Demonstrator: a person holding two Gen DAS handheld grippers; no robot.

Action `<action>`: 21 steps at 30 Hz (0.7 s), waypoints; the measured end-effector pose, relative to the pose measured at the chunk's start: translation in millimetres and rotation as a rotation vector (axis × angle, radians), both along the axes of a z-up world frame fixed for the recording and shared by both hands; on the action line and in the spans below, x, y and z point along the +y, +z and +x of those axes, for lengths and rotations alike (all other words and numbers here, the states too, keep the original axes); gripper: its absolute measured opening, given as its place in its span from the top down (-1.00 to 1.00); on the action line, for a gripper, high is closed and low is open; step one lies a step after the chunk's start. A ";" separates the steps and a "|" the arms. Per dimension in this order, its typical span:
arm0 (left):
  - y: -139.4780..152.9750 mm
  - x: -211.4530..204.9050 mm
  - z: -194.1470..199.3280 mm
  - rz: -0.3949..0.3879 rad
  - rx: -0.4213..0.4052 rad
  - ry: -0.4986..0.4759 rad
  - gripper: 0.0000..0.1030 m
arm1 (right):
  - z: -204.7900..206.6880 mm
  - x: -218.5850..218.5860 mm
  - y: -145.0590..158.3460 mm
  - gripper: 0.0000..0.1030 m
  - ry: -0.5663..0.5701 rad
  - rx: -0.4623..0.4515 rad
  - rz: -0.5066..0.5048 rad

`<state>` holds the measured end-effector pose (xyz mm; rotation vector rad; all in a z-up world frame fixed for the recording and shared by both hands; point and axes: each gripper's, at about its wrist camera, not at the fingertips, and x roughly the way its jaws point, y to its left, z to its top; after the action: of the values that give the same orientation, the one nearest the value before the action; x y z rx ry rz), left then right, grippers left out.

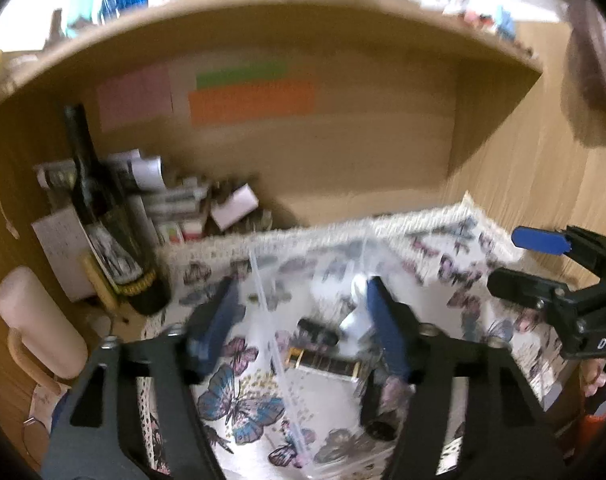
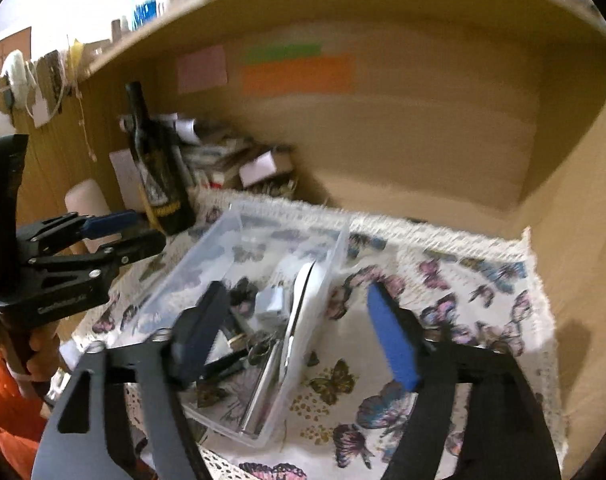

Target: Organize rigid objects

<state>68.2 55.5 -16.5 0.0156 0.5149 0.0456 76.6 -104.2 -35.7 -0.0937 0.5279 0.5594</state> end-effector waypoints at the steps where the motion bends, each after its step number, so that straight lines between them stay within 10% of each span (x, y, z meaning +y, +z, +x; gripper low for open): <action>1: 4.4 -2.9 -5.0 -0.004 -0.027 -0.001 -0.61 | -5.0 -4.3 3.7 -0.66 -0.011 -0.019 0.013; 6: 19.0 -16.9 -25.2 -0.020 -0.126 -0.008 -0.97 | -24.6 -19.5 16.7 -1.00 -0.064 -0.078 0.058; 21: 24.7 -31.9 -51.7 -0.063 -0.207 -0.017 -0.99 | -53.1 -31.2 21.1 -1.00 -0.123 -0.137 0.091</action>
<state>16.5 23.6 8.2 -0.0460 0.3094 0.0136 23.4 -135.4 -14.6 -0.0127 0.3711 0.4526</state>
